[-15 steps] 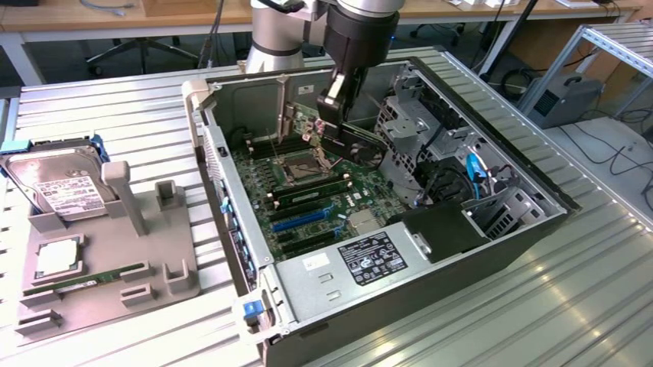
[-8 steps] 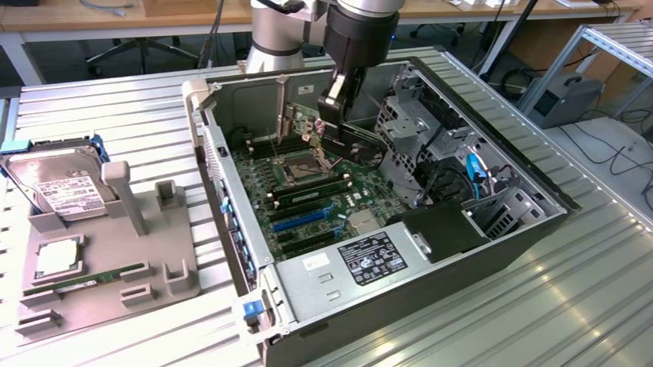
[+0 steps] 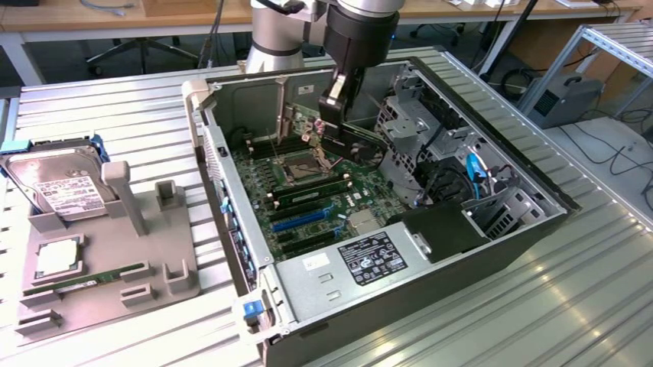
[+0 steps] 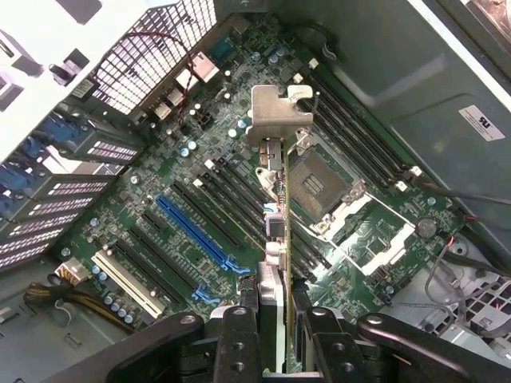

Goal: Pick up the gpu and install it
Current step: 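Insert the gpu into the slot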

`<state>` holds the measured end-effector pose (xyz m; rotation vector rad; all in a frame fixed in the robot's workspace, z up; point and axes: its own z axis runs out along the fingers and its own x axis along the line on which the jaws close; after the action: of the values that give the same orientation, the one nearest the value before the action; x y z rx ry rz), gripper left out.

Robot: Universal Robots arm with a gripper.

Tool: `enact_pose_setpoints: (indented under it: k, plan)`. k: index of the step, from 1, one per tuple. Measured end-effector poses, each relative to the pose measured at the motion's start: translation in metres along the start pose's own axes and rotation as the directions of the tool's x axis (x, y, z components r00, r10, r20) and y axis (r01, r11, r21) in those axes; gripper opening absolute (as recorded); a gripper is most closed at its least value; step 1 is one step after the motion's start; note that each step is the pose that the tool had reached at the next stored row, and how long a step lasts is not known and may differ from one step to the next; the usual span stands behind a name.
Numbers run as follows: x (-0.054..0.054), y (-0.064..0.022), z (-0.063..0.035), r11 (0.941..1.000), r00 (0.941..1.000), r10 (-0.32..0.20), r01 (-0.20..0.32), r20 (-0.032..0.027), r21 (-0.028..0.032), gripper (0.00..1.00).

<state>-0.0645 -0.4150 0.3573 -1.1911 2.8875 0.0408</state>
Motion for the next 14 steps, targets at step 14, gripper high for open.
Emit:
enact_pose_setpoints:
  k: [14]
  plan:
    - [0.0, 0.0, 0.0, 0.9995, 0.9995, -0.032, 0.032, -0.0005, -0.0009, 0.27]
